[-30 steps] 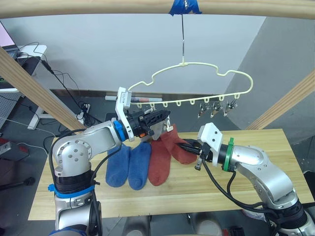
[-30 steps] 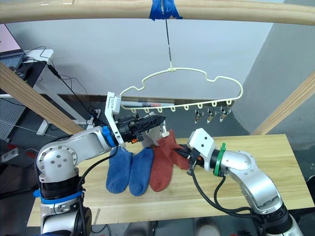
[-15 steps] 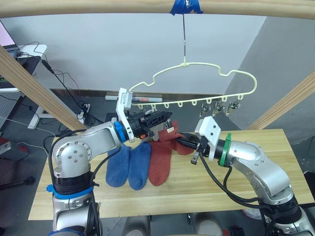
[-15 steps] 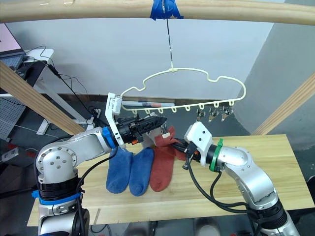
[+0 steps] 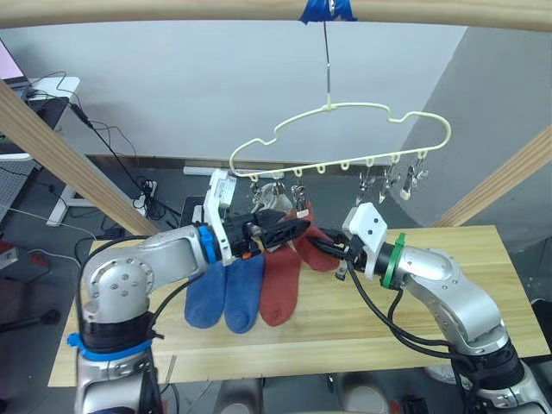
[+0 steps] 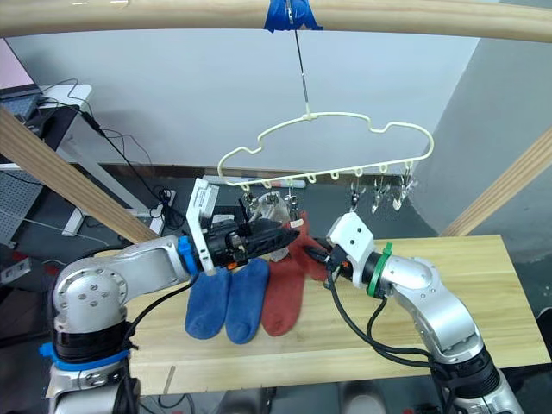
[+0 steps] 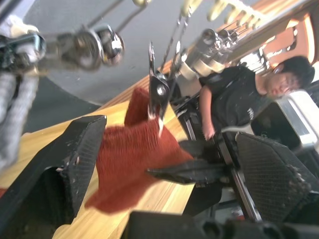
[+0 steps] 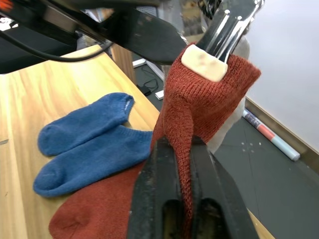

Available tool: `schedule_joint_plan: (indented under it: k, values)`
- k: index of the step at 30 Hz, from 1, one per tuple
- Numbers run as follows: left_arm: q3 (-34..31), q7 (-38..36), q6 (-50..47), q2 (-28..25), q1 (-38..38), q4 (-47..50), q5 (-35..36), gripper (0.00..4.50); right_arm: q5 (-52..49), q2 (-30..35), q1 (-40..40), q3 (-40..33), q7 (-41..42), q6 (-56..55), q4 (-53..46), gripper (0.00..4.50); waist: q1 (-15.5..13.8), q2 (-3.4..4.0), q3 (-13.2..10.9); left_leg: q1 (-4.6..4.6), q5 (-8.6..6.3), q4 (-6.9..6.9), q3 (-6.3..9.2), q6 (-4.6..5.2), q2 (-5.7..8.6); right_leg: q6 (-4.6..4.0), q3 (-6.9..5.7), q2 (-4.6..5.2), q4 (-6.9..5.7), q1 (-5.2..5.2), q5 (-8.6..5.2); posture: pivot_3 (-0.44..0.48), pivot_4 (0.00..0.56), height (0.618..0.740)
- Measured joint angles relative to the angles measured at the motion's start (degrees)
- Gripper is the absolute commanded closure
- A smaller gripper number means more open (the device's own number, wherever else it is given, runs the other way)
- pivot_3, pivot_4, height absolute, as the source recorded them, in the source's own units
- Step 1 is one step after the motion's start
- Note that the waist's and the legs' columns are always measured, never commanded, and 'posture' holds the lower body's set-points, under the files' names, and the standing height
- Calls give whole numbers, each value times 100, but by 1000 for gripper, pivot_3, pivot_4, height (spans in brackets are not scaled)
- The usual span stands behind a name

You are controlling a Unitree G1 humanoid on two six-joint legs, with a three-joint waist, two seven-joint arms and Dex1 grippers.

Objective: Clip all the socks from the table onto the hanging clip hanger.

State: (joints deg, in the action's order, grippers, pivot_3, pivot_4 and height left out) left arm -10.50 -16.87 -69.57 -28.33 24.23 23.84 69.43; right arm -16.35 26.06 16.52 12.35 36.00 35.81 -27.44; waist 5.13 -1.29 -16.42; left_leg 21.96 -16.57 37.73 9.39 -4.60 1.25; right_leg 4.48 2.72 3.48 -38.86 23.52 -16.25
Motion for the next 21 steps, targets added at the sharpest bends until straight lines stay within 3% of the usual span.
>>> schedule_joint_plan:
  k: [5, 9, 13, 16, 19, 21]
  values:
    - [-7, -414, 122, -653, -219, 208, -114, 0, -25, -2, -158, -85, -10, -21, 121, 1440, -30, 2, -3, 2, 0, 0, 1, 1, 1, 0, -1, 0, 2, 0, 0, -103, 286, 740]
    - [76, -875, 887, -929, -466, 358, -903, 0, 10, 186, -594, -305, -96, -64, 126, 63, -49, 6, -10, 5, 0, -4, 0, 1, 2, -1, -1, 2, 12, 0, 0, -108, 290, 740]
    - [258, -1074, 2168, -837, -821, 481, -2057, 0, 184, 164, -847, -499, -460, -80, 113, 27, -46, 8, -17, 6, 0, -7, -3, 0, 0, -1, 1, 3, 15, 1, 0, -114, 296, 740]
    - [450, -1419, 2997, -792, -1161, 588, -2687, 0, 271, -227, -875, -688, -999, -53, -71, 27, -24, 13, -25, 6, 0, -26, -8, -1, -3, -1, 7, 2, 15, 12, 0, -116, 301, 740]
    - [522, -1821, 3477, -796, -1304, 605, -2917, 0, 293, -468, -850, -799, -1352, -6, -396, 27, -36, 13, -29, 6, 1, -43, -7, -1, -4, -2, 6, 2, 19, 16, 0, -119, 301, 740]
    - [500, -2191, 3839, -800, -1379, 606, -2956, 0, 344, -618, -810, -851, -1582, 5, -626, 390, -35, 14, -29, 6, 1, -55, -8, -2, -3, -2, 6, 4, 28, 17, 0, -120, 306, 740]
